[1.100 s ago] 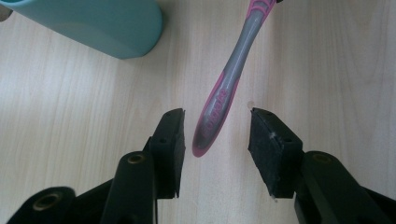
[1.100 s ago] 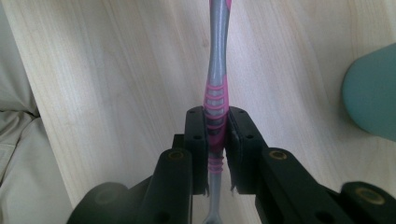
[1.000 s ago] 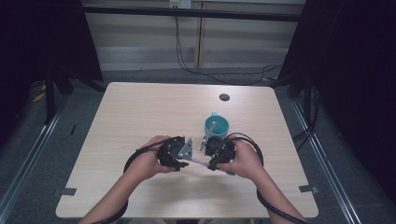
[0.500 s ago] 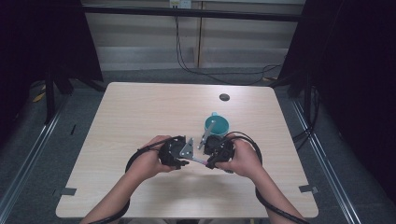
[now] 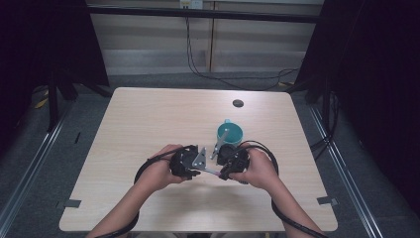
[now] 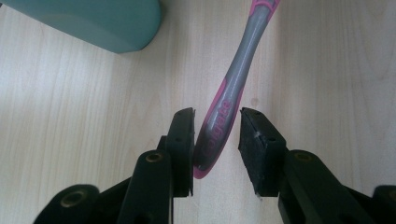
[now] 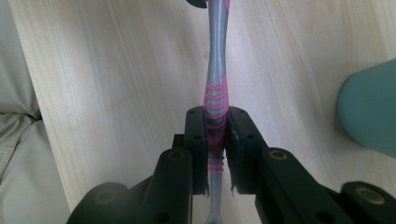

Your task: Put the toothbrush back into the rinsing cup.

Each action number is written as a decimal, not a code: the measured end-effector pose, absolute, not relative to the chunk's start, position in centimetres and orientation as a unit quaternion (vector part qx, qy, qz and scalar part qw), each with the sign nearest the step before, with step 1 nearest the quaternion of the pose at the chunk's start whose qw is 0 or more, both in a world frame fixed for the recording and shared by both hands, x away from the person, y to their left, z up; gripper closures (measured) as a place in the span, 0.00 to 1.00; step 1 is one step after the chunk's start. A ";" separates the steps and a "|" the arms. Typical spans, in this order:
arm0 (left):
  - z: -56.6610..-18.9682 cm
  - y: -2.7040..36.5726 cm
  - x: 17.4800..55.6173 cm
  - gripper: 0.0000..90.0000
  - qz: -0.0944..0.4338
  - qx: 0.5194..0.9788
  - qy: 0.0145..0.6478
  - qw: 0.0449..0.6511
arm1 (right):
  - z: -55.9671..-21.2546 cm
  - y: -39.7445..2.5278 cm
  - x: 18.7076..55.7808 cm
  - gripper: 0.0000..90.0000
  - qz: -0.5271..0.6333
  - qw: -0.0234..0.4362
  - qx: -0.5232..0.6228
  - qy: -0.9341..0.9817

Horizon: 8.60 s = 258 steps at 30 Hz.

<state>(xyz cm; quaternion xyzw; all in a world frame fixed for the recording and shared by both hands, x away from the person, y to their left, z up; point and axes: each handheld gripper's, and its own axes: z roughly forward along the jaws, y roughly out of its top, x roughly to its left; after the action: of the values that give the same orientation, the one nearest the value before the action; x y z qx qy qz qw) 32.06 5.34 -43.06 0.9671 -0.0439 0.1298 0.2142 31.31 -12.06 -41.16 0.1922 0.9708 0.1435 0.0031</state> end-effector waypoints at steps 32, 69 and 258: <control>-43.1 5.7 31.8 0.87 0.087 0.977 -0.013 0.196 | -40.7 -12.8 31.5 0.63 0.189 0.031 0.203 0.960; -42.4 12.5 32.6 0.88 0.081 0.961 0.096 0.245 | -39.5 -17.5 31.9 0.33 0.273 0.049 0.299 0.913; -44.9 4.7 30.5 0.49 0.011 0.901 0.135 0.411 | -38.4 -17.8 32.9 0.93 0.549 -0.010 0.399 0.734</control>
<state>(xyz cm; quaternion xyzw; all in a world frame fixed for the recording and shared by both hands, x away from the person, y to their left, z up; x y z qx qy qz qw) 30.52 4.70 -44.87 0.9014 0.1354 0.0111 0.4111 32.89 -17.80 -38.36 0.3993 0.7343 0.5489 -0.0096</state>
